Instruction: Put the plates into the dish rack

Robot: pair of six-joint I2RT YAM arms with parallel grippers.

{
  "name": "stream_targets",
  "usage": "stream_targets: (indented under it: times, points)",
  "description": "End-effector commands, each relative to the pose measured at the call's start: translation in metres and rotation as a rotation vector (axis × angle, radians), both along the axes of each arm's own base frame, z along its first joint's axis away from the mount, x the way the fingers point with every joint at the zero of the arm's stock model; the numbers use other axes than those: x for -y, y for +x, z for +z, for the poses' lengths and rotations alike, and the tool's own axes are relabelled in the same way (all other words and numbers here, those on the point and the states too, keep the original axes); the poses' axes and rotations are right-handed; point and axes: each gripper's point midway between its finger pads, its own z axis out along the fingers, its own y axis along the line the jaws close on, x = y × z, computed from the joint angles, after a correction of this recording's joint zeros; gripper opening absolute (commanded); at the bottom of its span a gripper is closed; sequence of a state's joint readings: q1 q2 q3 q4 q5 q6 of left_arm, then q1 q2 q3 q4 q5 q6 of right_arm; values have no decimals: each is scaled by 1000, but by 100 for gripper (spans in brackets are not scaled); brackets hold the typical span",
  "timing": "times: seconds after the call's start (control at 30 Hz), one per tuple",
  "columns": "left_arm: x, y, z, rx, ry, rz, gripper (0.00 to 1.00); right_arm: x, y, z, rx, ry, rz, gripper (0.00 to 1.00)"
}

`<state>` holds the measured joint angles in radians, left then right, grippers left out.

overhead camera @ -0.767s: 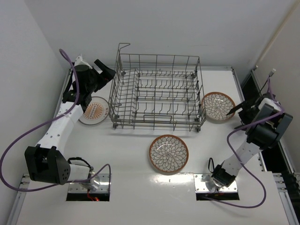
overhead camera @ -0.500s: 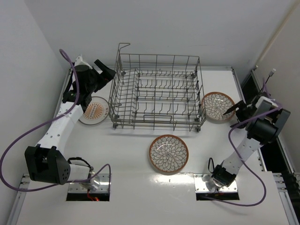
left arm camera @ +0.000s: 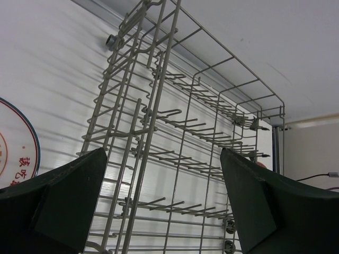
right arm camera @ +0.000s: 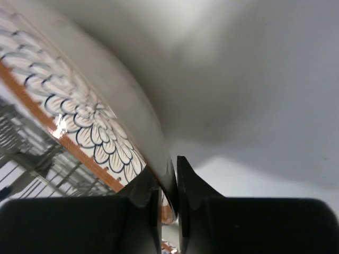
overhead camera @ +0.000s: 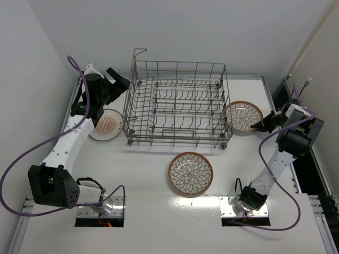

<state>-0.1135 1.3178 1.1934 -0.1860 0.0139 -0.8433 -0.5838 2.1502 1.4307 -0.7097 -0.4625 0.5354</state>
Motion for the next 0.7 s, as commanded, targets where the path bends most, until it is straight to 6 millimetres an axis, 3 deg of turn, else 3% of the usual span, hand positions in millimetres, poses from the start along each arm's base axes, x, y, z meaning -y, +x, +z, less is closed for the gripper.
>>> stream_targets:
  times: [0.0,0.2,0.23,0.37,0.47,0.67]
  points:
    - [0,-2,22,69,-11,3,87,11,10,15,16,-82,-11,0]
    - [0,-2,13,40,-7,3,87,46,4,105,42,-348,-158,0]
    - [0,-2,13,40,-7,3,87,48,1,139,98,-403,-194,0]
    - [0,1,8,22,-5,3,87,54,-14,210,168,-575,-293,0]
    - [-1,0,10,22,14,-3,87,47,-25,260,256,-676,-319,0]
    - [-1,-1,7,12,15,-3,87,4,-23,322,409,-750,-254,0]
